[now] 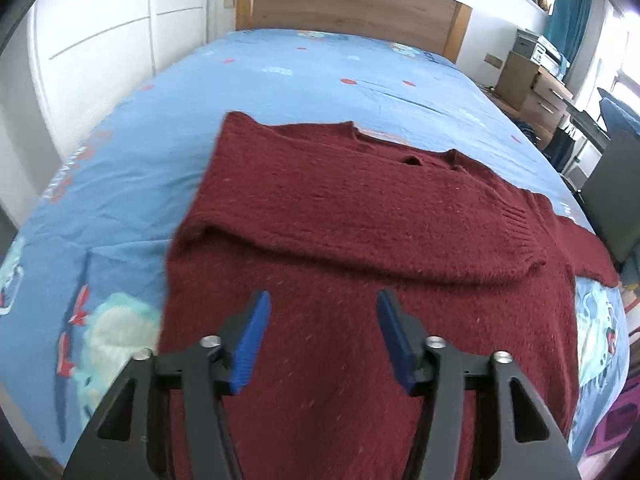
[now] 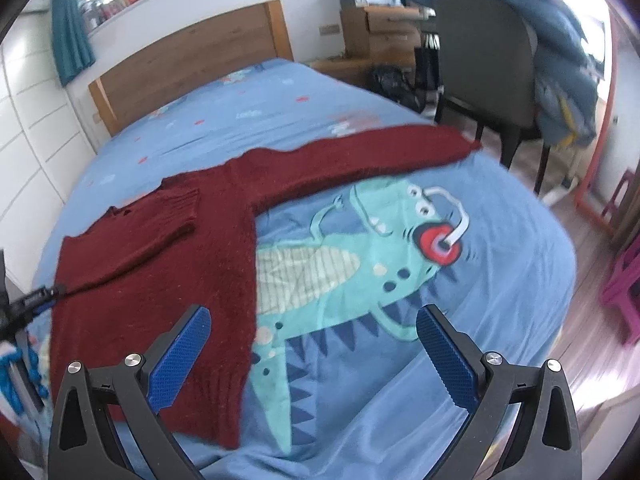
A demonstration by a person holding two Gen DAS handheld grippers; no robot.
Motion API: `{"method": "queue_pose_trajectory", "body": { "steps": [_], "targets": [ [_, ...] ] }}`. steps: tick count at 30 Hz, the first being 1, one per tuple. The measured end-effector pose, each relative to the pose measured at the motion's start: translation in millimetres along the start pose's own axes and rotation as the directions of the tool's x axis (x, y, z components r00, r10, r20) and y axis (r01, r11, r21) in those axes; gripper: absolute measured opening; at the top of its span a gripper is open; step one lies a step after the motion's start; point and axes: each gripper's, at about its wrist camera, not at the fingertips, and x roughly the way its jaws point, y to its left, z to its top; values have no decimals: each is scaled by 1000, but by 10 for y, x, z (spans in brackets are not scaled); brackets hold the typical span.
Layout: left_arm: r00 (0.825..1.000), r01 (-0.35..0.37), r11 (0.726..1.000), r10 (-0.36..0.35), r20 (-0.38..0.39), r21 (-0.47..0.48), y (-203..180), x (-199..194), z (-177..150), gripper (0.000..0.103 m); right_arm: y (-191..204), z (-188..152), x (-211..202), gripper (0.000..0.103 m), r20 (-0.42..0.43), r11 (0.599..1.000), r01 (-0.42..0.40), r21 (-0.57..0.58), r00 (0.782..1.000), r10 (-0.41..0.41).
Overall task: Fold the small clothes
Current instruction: 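Open the left gripper to release the sleeve onto the sweater, then move the right gripper to the cuff of the other sleeve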
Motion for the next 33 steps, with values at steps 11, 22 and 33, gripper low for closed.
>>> {"method": "queue_pose_trajectory", "body": {
  "steps": [11,22,33],
  "targets": [
    [987,-164,986,163,11,15,388,-469,-226,64,-402,317,269,103,16,987,-97,131,995,96],
    [919,-394,918,394,-6,-48,915,-921,-313,65,-924,817,916,102,38,945,-161,286,987,157],
    [865,-501,863,497,-75,-63,1164,-950,-398,65,-1413,1134,1625,99,24,884,-180,432,982,189]
  ]
}}
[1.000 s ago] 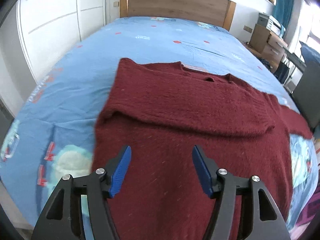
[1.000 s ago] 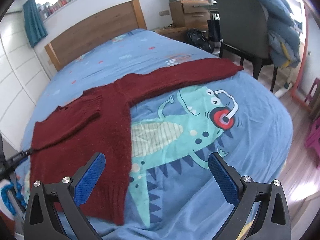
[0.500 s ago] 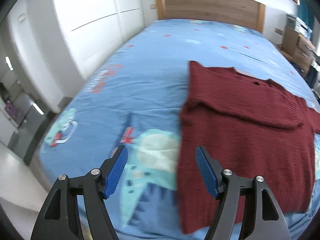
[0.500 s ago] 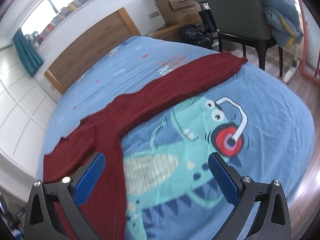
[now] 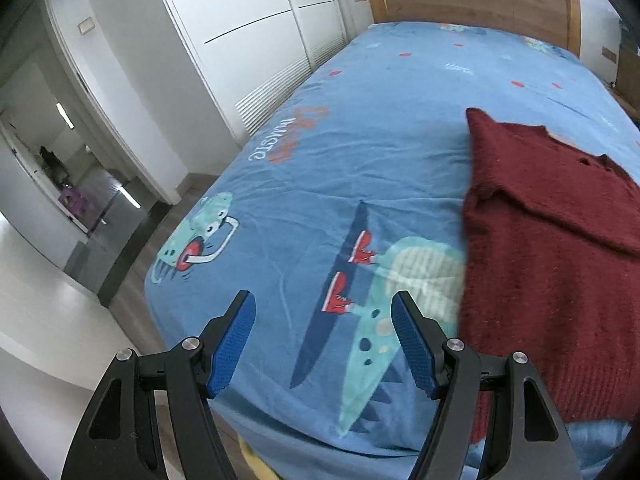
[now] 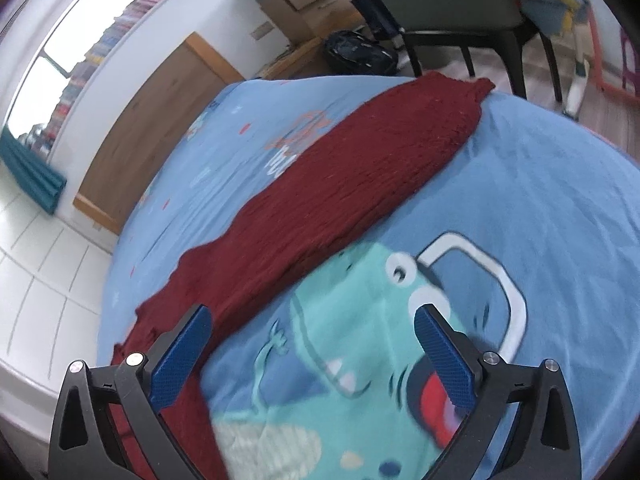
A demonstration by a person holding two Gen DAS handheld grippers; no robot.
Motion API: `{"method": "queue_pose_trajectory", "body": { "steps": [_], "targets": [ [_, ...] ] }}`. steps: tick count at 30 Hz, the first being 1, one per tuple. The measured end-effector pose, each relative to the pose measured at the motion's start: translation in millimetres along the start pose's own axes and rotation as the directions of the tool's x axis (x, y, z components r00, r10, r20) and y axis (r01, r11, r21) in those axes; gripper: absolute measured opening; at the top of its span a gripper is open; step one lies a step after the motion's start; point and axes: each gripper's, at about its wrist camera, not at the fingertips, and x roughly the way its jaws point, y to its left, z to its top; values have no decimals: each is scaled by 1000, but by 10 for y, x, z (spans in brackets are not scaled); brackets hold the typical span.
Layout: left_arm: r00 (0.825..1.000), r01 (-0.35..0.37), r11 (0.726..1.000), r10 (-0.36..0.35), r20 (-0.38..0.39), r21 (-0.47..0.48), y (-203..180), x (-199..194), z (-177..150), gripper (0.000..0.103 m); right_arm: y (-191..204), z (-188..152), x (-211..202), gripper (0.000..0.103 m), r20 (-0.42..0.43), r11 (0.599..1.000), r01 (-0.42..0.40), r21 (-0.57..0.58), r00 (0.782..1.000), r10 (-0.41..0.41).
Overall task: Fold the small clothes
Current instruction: 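Move the right gripper to the cuff of the other sleeve, then close the right gripper on the other sleeve cuff and lift it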
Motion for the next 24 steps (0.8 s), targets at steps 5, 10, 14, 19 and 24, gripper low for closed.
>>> {"method": "queue_pose_trajectory", "body": {
  "steps": [5,10,14,19,24],
  "targets": [
    [1000,-5,1000,5,-22,16,1,40,-38,65,-266,225,208,88,-14,993,-36,113,999,38],
    [999,6,1000,-4,-42,25,-11,82,-35,65,-441,449,300,84,15,981,-74,180,997,73],
    [999,3,999,-1,-50,34,-2,115,-15,65,-588,611,329,82,67,962,-113,247,993,99],
    [997,-4,1000,7,-83,26,42,185,-56,65,-782,830,411,72,125,931,-155,329,985,120],
    [992,-23,1000,25,-121,20,106,275,-125,65,-947,981,515,50,174,896,-196,398,975,136]
  ]
}}
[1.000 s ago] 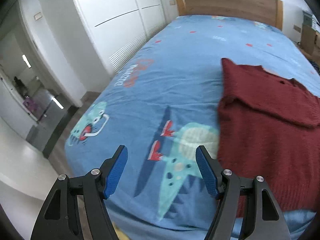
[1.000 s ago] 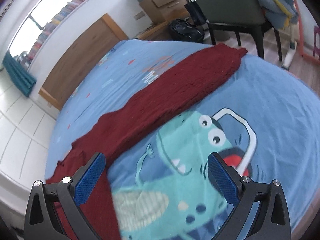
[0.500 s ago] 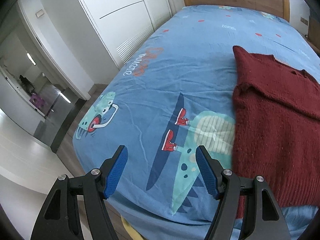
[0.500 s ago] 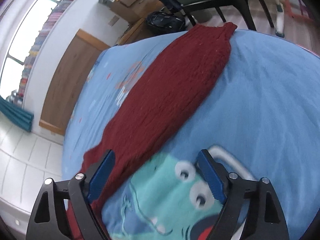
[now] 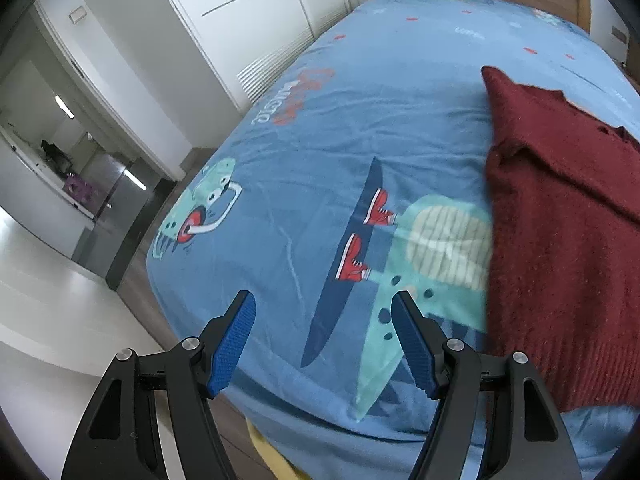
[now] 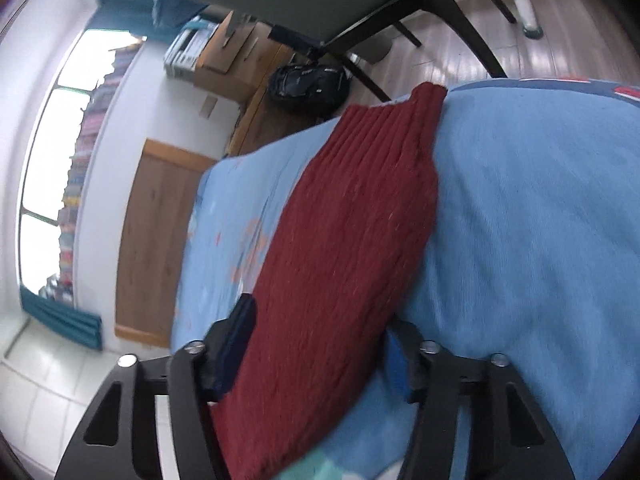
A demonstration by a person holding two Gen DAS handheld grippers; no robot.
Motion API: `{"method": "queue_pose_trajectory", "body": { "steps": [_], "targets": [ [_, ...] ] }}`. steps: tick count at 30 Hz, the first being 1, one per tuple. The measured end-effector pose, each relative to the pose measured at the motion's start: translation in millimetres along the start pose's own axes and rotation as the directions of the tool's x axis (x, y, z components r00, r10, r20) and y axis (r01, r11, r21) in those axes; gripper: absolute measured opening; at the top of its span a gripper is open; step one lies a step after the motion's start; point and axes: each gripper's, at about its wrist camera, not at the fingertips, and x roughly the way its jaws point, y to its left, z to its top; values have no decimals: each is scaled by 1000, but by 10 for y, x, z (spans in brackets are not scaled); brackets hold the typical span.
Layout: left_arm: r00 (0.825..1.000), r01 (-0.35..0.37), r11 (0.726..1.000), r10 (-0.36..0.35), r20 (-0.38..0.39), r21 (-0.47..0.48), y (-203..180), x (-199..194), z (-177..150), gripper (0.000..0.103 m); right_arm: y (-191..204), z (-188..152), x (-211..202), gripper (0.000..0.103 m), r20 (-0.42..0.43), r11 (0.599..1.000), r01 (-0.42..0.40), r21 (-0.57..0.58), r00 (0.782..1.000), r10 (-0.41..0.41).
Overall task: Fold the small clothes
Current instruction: 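Close the right gripper on the other sleeve cuff and lift it, then carry the held sleeve with the right gripper across the sweater body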
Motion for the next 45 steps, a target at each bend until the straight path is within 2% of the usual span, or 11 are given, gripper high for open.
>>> {"method": "queue_pose_trajectory", "body": {
  "steps": [2,6,7,8,15,24,27,30,36,45],
  "targets": [
    [1000,4,1000,-4,-15,4,9,42,-21,65,-32,29,48,39,6,1000,-1,22,1000,1],
    [999,20,1000,-20,-27,-4,18,68,-33,65,8,58,95,25,-7,1000,15,24,1000,-14],
    [999,24,1000,-24,-27,-3,18,72,-33,65,45,8,80,14,-13,1000,16,14,1000,-16],
    [999,27,1000,-27,-27,-1,13,70,-34,65,76,5,85,10,-16,1000,10,4,1000,-10],
    [998,58,998,-58,-26,-7,20,102,-38,65,497,-80,60,9,-29,992,-67,-107,998,64],
    [992,127,991,-128,1,-45,114,78,-53,65,1177,-402,172,9,-149,975,-149,-165,981,125],
    [989,145,988,-145,5,-59,176,96,-77,65,1458,-651,258,9,-212,966,-192,-173,965,154],
    [988,157,985,-156,9,-76,270,112,-124,65,1719,-978,346,9,-276,953,-251,-169,940,199],
    [989,148,977,-149,8,-152,620,175,-239,65,2250,-1740,569,9,-403,928,-331,-172,883,241],
    [992,124,961,-128,2,-248,1092,211,-467,65,2952,-2667,773,9,-526,891,-422,-167,803,281]
  ]
}}
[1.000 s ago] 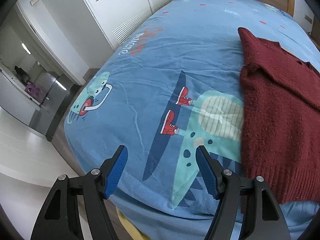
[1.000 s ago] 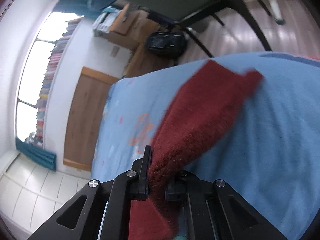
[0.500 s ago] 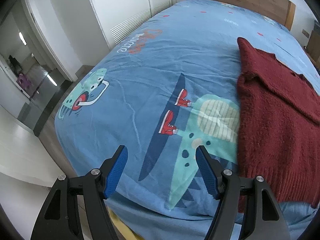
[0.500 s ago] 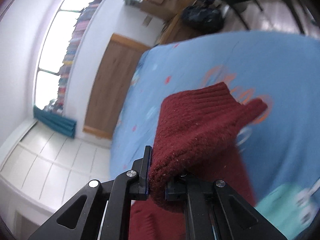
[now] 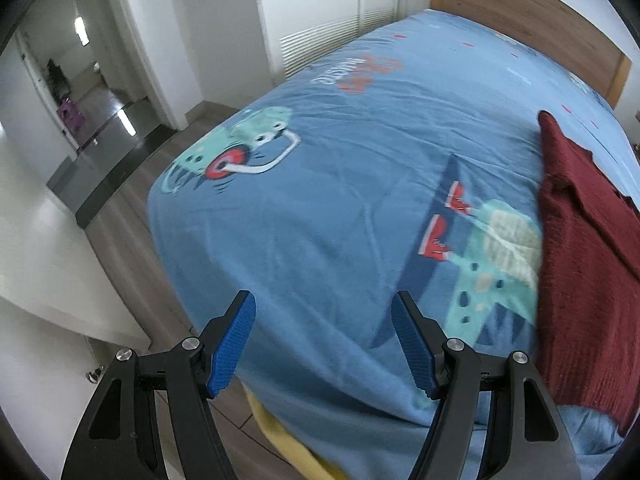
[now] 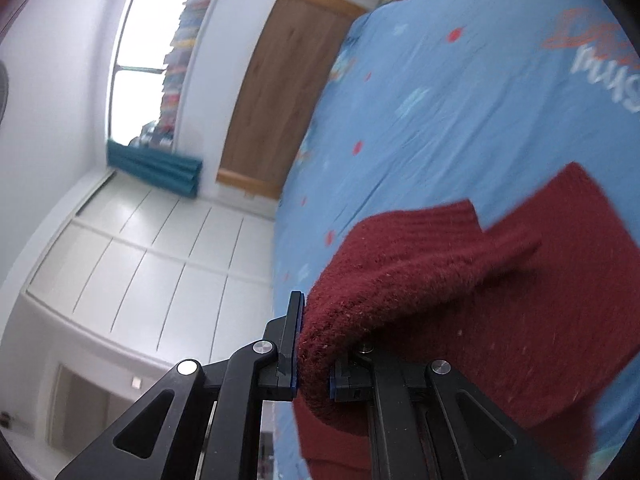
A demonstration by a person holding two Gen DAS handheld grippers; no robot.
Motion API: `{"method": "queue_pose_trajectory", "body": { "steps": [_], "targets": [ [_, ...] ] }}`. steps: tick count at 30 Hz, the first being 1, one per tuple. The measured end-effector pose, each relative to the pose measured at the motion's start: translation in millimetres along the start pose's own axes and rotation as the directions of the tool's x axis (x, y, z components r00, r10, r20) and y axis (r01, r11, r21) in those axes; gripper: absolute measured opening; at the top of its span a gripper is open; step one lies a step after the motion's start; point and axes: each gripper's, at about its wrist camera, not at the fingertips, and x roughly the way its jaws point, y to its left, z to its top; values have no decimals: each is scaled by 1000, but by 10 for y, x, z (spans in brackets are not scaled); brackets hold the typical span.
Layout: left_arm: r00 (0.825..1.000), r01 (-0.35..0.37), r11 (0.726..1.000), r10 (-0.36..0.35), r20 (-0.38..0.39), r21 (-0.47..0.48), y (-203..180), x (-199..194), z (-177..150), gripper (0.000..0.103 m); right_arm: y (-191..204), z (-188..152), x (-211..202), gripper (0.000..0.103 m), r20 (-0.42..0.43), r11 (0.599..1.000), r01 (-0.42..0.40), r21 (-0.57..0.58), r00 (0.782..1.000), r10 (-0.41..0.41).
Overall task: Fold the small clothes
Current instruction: 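Carry the held sleeve with the right gripper across the sweater body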
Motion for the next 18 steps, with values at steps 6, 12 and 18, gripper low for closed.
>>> {"method": "queue_pose_trajectory", "body": {
  "steps": [6,12,18],
  "targets": [
    [1000,-2,999,1,-12,-45,241,35,-81,65,460,-365,526,10,-80,997,-68,-45,995,64],
    [1000,-7,998,5,-31,-69,390,109,-137,65,658,-775,845,11,-144,992,-93,-89,986,80],
    [999,-8,996,3,-48,-89,471,177,-197,65,610,-1312,1246,12,-242,988,-17,-154,970,-21]
  ]
}}
